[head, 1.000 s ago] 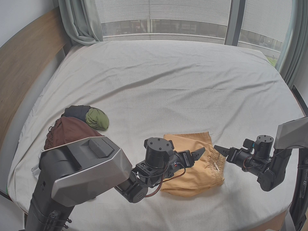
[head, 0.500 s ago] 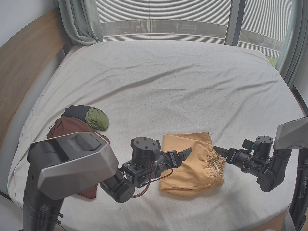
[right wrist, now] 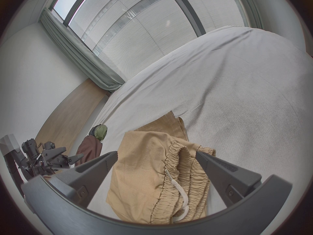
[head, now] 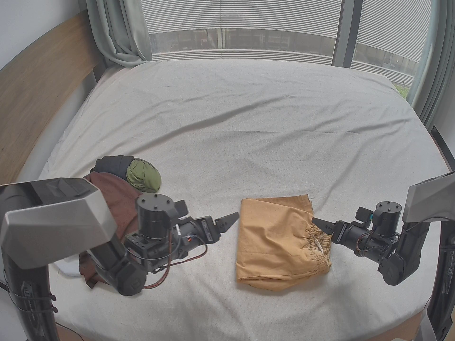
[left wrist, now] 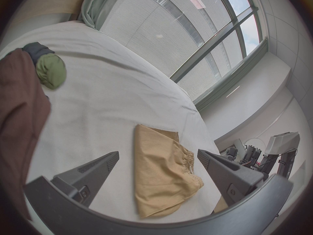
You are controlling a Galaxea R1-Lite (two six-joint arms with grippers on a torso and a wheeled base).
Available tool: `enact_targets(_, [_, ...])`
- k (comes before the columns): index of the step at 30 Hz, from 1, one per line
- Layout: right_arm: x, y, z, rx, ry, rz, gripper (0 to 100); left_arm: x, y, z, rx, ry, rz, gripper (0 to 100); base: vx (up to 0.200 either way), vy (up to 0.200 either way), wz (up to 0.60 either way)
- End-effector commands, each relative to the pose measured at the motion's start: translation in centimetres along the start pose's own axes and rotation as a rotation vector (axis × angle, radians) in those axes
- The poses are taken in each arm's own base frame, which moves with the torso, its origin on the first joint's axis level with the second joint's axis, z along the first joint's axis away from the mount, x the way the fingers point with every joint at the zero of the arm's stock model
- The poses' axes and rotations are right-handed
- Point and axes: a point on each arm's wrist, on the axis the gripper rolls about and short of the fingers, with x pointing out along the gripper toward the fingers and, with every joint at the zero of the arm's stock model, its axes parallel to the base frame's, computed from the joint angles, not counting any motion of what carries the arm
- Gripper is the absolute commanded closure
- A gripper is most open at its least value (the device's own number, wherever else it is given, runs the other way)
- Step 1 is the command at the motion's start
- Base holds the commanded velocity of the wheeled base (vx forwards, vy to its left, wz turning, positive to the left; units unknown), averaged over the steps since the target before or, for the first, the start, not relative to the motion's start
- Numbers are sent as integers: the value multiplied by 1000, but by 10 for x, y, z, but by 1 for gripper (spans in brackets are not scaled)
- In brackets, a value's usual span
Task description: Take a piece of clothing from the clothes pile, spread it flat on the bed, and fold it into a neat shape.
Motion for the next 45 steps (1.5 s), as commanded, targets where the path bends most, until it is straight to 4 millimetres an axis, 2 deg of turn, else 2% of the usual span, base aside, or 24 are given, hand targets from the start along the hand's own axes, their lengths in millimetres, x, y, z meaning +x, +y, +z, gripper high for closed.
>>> enact_targets(1, [-4,9,-2,-11,11,21,0,-46,21,28,13,-66,32,0,0,0,0])
enact_targets(2, [-4,11,-2,-11,11,24,0,-54,25,31,11,-72,30,0,0,0,0])
enact_targets(4, [-3,11,-3,-11,13,24,0,-58,26,33,10,-75,25,0,0,0,0])
enact_targets(5, [-3,10,-4,-11,16,23,0,-75,30,36,7,-81,6,0,0,0,0])
enact_targets(7, [-4,10,-3,-10,15,22,0,-79,31,36,9,-83,2,0,0,0,0])
enact_targets(8, [-3,10,-4,-10,16,21,0,-90,37,35,27,-97,15,0,0,0,0])
enact_targets(15, [-5,9,-7,-8,30,15,0,-110,62,29,171,-101,66,0,0,0,0])
enact_targets(23, [-6,9,-5,-11,24,17,0,-126,73,22,304,-83,124,0,0,0,0])
enact_targets(25, [-8,8,-7,-10,32,9,0,-135,76,13,417,-40,149,0,0,0,0])
enact_targets(28, [-12,6,-9,-11,47,-5,0,-143,83,10,511,-11,184,0,0,0,0])
enact_targets(34, [-20,1,-20,-33,98,-34,0,-151,85,6,529,14,197,0,0,0,0])
enact_targets(45, [-26,-14,-35,-62,177,-93,0,-151,85,1,524,41,169,0,0,0,0])
